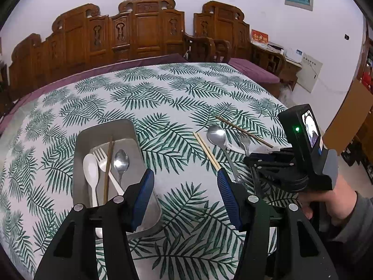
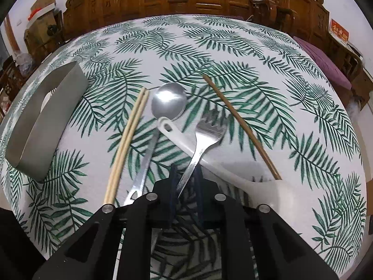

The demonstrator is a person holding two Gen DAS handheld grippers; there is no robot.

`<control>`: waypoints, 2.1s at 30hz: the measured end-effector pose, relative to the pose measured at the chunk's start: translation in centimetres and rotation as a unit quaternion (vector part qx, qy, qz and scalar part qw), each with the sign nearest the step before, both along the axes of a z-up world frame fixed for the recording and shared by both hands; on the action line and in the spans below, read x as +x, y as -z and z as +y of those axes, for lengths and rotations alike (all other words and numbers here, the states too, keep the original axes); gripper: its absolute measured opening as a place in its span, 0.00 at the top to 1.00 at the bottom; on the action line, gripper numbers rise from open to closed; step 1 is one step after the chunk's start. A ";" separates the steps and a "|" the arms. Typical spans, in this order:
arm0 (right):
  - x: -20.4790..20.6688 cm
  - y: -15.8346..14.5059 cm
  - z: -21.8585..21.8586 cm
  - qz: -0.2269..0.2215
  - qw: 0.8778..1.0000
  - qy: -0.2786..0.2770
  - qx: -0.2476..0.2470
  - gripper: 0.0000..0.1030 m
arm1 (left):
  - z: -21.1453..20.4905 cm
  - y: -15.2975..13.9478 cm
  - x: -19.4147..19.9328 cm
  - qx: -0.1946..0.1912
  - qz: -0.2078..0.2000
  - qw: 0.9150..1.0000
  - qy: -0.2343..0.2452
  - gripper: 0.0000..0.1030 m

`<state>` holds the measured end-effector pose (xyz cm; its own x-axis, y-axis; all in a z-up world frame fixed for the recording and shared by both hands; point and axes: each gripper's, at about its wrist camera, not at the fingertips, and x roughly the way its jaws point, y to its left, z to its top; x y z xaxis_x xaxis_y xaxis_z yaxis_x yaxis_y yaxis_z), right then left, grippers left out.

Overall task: Organize utensils
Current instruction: 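Move both tools back toward the remaining utensils, then grasp the steel fork with the right tool while the left tool grasps a wooden chopstick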

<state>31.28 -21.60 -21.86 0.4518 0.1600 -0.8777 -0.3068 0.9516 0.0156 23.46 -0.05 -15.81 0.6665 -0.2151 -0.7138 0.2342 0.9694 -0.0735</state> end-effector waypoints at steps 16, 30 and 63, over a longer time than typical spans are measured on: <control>0.6 0.2 -0.8 -0.021 1.000 -0.014 -0.005 0.87 | -3.3 1.6 2.4 0.019 0.045 0.999 0.019 0.51; -0.1 -1.6 -1.9 -0.033 0.997 -0.032 0.066 0.92 | -6.5 6.5 6.1 0.014 0.107 0.994 0.027 0.70; 0.0 -4.0 -3.3 -0.083 0.986 -0.026 0.142 0.97 | -7.2 8.7 8.5 0.060 0.133 0.989 0.000 0.96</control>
